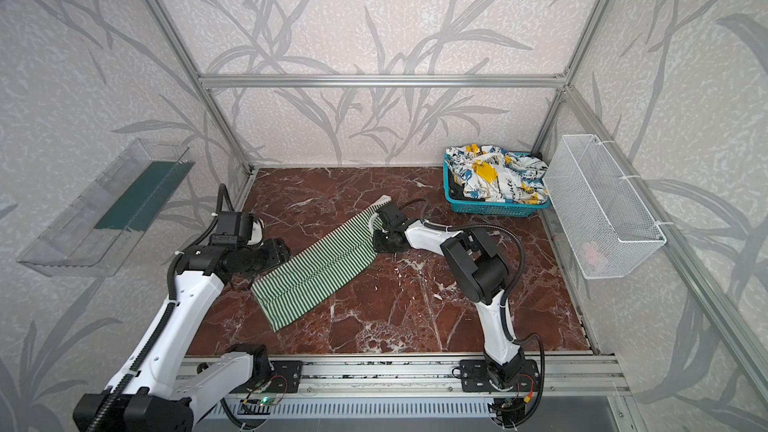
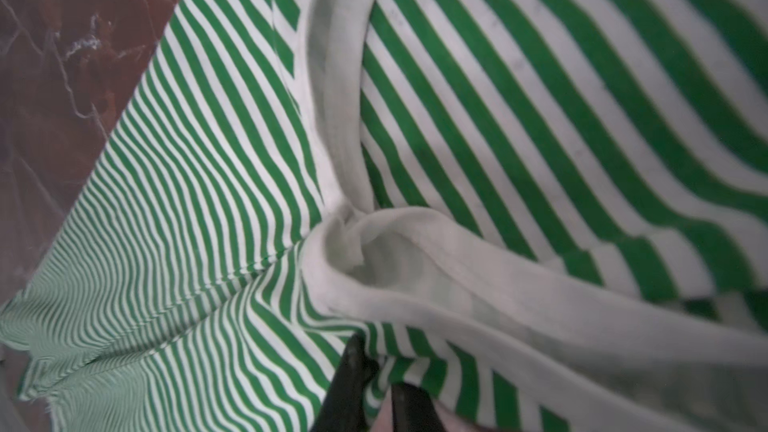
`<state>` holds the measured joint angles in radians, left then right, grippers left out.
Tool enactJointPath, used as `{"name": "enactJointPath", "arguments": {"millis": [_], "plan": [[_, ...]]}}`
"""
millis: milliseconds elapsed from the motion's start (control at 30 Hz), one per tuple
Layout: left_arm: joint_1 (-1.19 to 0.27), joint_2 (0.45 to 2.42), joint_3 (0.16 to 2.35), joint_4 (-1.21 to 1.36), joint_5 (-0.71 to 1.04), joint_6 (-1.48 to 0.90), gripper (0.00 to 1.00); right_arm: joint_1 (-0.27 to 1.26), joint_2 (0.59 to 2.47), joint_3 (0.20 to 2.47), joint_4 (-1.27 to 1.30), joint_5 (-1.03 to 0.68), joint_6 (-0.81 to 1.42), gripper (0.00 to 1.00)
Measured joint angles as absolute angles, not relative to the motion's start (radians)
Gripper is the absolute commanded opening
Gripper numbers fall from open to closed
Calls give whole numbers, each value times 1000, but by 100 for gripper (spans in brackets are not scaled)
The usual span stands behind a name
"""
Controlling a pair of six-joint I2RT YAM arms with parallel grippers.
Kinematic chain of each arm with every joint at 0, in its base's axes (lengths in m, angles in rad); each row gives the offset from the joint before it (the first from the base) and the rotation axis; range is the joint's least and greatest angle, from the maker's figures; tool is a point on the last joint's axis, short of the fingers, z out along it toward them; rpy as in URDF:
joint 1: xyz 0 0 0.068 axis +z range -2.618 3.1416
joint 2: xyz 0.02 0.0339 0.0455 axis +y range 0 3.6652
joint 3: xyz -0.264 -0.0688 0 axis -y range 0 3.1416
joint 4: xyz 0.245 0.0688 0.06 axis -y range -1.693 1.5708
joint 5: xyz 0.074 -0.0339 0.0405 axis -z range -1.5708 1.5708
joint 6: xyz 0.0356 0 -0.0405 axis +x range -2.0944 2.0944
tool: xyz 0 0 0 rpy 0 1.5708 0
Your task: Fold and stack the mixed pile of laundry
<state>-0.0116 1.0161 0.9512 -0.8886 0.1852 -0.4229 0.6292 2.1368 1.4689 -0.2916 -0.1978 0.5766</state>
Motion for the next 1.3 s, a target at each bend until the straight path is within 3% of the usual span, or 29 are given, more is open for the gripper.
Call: {"name": "enactJointPath", "arguments": {"millis": [167,300,400,633,833,1000,1300], "plan": [[-12,1015,951,-889,210,-422,73,553,2340,1855,-533,-149,375,14],[-12,1015,948,-882,234,-427,73,505,2408,2030,-677,-79,250,44],[-12,1018,939,-872,247,-432,73,481,2388,2046,-743,-65,199,54],[-11,1087,877,-802,264,-450,71,553,2048,1583,-672,-190,282,62],[-11,1170,854,-738,251,-474,71,801,1827,1198,-459,-286,491,62],[-4,1184,856,-709,234,-474,71,957,1819,1090,-347,-279,660,62],[36,1197,897,-697,238,-471,71,1100,1845,1105,-199,-158,873,61]]}}
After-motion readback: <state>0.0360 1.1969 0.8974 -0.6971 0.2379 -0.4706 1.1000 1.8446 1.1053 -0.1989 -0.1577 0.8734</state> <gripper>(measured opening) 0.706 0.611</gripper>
